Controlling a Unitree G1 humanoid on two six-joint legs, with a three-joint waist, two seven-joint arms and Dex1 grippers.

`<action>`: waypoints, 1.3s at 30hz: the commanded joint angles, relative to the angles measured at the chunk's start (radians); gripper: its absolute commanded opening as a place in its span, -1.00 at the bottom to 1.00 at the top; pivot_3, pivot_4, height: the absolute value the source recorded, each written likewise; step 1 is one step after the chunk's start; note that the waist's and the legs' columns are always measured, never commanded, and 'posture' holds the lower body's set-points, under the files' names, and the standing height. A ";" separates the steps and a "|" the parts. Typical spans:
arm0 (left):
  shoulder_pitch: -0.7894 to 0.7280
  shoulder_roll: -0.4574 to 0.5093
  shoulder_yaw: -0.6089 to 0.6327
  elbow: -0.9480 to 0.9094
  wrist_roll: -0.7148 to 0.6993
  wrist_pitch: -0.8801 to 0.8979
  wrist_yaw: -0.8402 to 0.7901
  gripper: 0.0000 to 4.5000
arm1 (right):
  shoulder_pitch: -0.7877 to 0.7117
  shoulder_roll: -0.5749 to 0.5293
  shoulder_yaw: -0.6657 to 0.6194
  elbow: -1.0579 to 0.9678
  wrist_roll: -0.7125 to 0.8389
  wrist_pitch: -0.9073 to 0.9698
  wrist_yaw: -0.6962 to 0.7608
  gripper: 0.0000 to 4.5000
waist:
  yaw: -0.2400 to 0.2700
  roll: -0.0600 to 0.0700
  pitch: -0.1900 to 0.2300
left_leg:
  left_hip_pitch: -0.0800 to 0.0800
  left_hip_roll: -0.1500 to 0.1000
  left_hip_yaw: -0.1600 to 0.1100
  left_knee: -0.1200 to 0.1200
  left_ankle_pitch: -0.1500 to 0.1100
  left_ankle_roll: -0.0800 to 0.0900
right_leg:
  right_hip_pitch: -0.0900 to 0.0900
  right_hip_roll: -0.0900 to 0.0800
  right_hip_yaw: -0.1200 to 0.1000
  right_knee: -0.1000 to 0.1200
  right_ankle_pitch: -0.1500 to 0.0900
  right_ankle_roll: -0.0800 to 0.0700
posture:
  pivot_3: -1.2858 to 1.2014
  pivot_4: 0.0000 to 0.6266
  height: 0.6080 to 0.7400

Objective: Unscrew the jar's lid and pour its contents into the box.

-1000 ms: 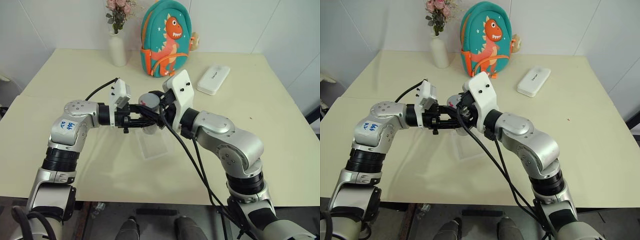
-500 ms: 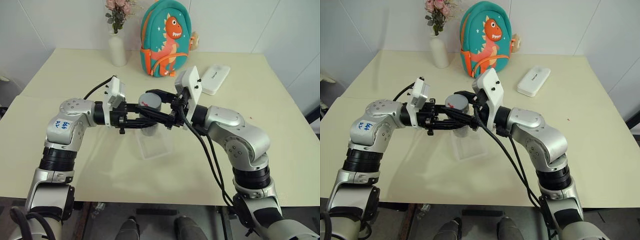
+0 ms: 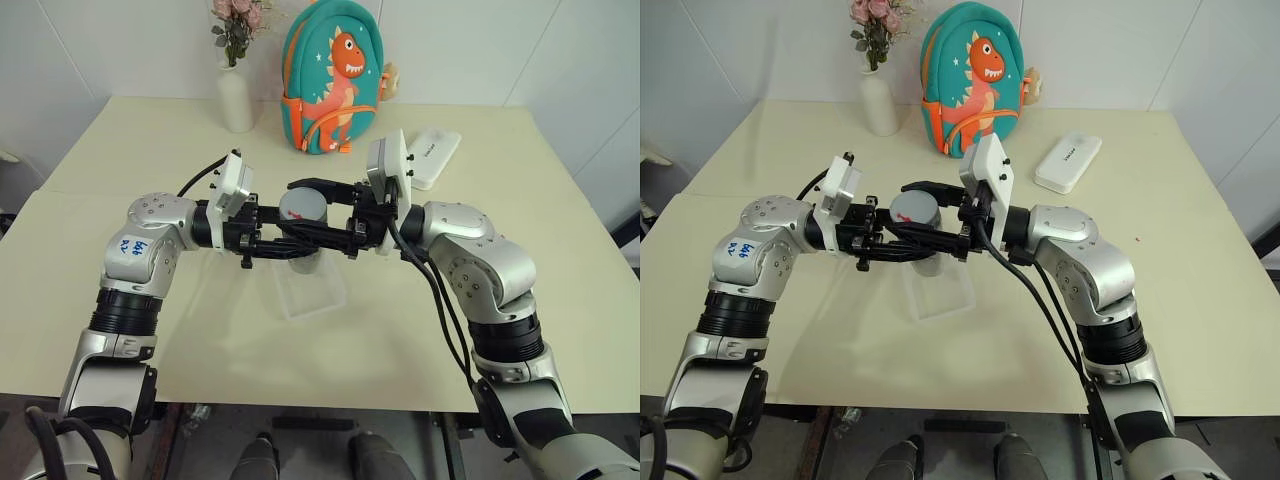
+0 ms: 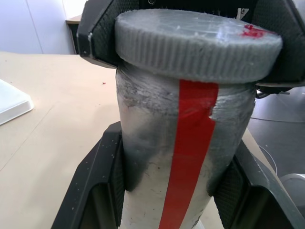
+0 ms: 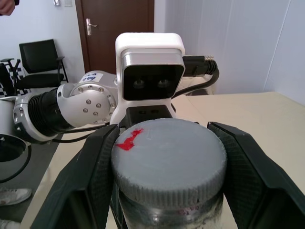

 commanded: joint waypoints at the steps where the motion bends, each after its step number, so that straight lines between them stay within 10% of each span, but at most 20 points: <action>1: -0.017 0.002 -0.006 0.076 0.053 0.020 0.062 -0.12 | -0.056 0.036 0.073 -0.113 0.075 -0.050 0.125 0.30 | 0.000 0.000 0.000 | 0.000 0.000 0.000 0.000 0.000 0.000 | 0.000 0.000 0.000 0.000 0.000 0.000 | 0.03 -0.52 1.00; 7: -0.019 0.010 -0.015 0.073 0.057 0.013 0.055 -0.12 | -0.067 0.030 0.083 -0.103 0.031 -0.062 0.121 0.30 | 0.000 0.000 0.000 | 0.000 0.000 0.000 0.000 0.000 0.000 | 0.000 0.000 0.000 0.000 0.000 0.000 | 0.03 -0.52 1.00; 12: -0.019 0.013 -0.015 0.059 0.059 0.008 0.056 -0.12 | -0.074 0.039 0.086 -0.099 0.007 -0.059 0.099 0.98 | 0.000 0.000 0.000 | 0.000 0.000 0.000 0.000 0.000 0.000 | 0.000 0.000 0.000 0.000 0.000 0.000 | 0.03 -0.52 1.00; 39: 0.083 -0.028 0.051 -0.088 0.002 -0.055 0.110 -0.12 | -0.120 0.033 0.066 -0.025 -0.044 0.011 -0.062 0.98 | -0.003 0.000 0.000 | -0.002 0.000 -0.001 0.002 0.000 0.000 | -0.001 0.000 0.000 0.001 0.000 0.000 | 0.03 -0.52 1.00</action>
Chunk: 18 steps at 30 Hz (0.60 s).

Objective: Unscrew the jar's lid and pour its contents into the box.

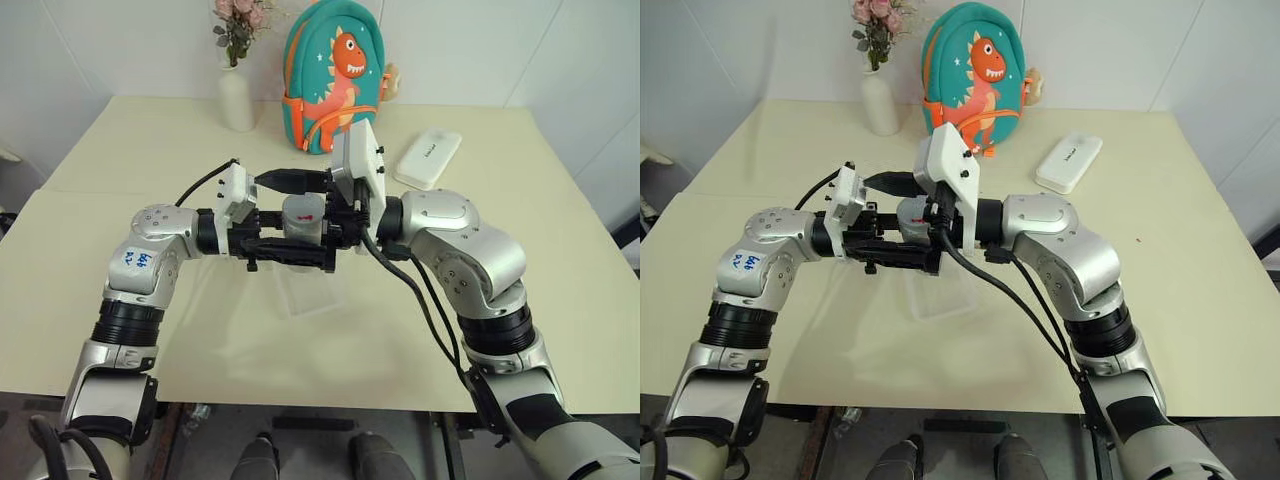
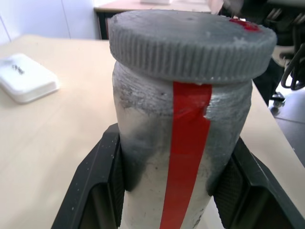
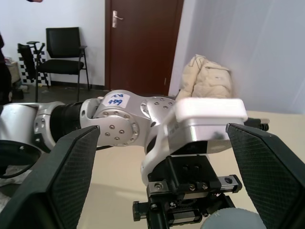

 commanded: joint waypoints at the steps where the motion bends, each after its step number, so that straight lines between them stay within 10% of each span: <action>1: 0.020 0.000 0.030 -0.037 -0.027 -0.035 -0.013 -0.12 | -0.036 0.008 -0.008 0.015 -0.015 -0.023 -0.023 0.98 | -0.001 0.000 0.000 | 0.000 0.000 0.000 0.000 0.000 0.000 | -0.001 0.000 0.000 0.000 0.000 0.000 | 0.03 -0.52 1.00; 18: 0.034 0.010 0.040 -0.043 -0.026 -0.091 -0.040 -0.12 | -0.057 -0.001 -0.002 0.104 -0.063 -0.042 -0.027 0.98 | 0.002 0.000 0.000 | -0.005 0.000 0.000 0.002 0.001 -0.002 | -0.007 0.000 0.000 0.005 0.000 0.000 | 0.03 -0.52 1.00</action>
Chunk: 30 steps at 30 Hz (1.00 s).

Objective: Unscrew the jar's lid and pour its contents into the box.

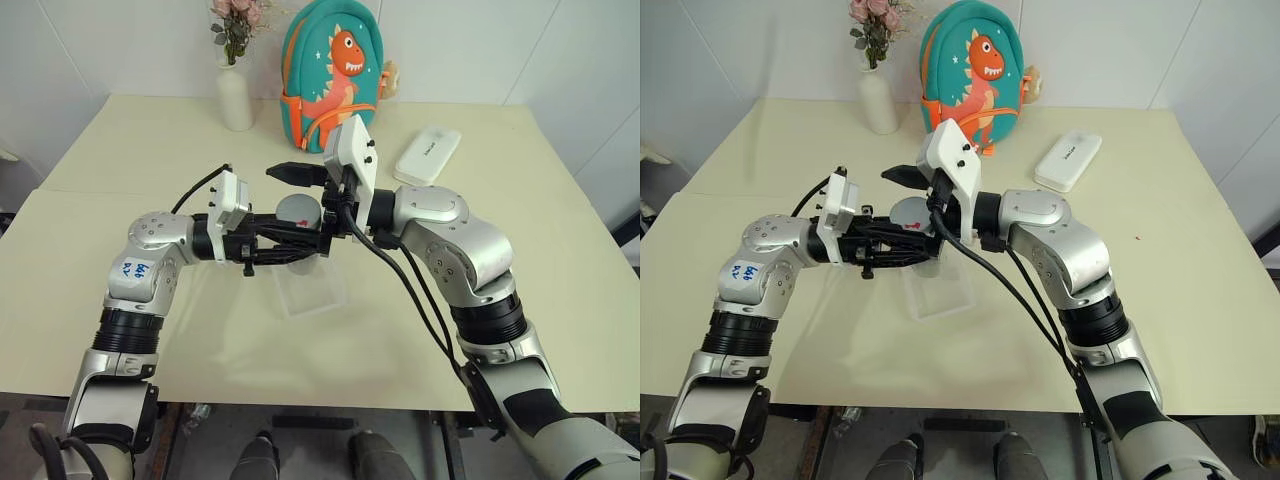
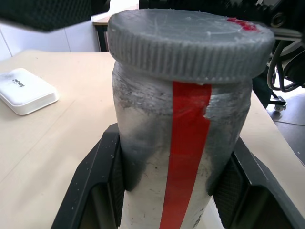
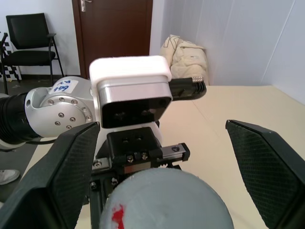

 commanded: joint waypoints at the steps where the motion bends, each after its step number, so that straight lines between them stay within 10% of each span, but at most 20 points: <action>1: -0.002 0.010 0.024 -0.042 -0.022 -0.016 -0.008 -0.12 | -0.030 0.004 -0.006 -0.001 -0.007 -0.027 0.001 0.98 | 0.000 0.000 0.000 | 0.000 0.000 0.000 0.000 0.000 0.000 | 0.000 0.000 0.000 0.000 0.000 0.000 | 0.03 -0.52 1.00; 30: 0.028 0.058 0.075 0.008 -0.029 -0.045 -0.031 -0.12 | 0.021 -0.160 -0.069 -0.110 0.050 0.058 0.014 0.98 | 0.000 0.000 0.000 | 0.000 0.000 0.000 0.000 0.000 0.000 | -0.001 0.000 0.000 0.001 0.000 0.000 | 0.03 -0.52 1.00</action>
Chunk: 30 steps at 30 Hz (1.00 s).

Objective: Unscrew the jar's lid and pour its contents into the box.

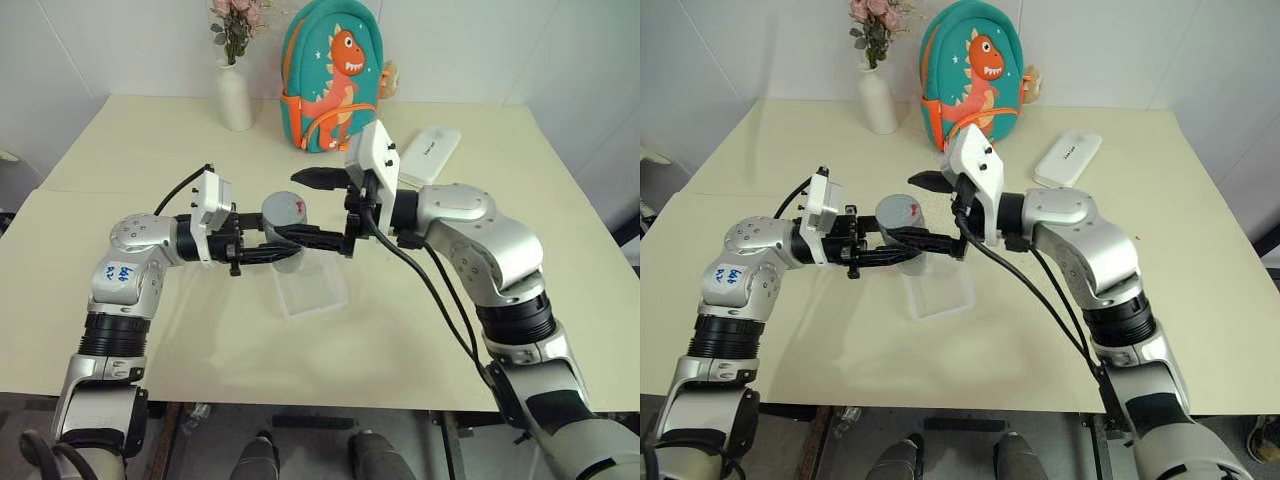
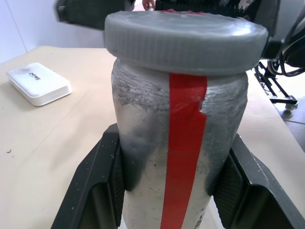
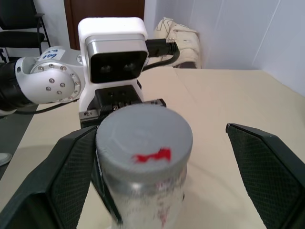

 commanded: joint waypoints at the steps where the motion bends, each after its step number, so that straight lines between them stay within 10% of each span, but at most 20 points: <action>1: -0.001 0.014 0.030 -0.005 -0.021 -0.027 -0.021 -0.12 | 0.000 -0.024 -0.054 -0.054 0.027 0.015 -0.008 0.98 | 0.001 0.000 0.000 | 0.000 0.000 0.000 0.000 0.000 0.000 | 0.000 0.000 0.000 0.000 0.000 0.000 | 0.03 -0.52 1.00; 30: -0.033 -0.023 0.009 0.014 -0.065 0.078 -0.084 -0.12 | -0.034 0.128 0.009 -0.047 0.065 0.049 -0.102 0.98 | -0.001 0.000 0.000 | 0.000 0.000 0.000 0.000 0.001 0.000 | -0.002 0.000 0.000 0.004 0.000 0.000 | 0.03 -0.52 1.00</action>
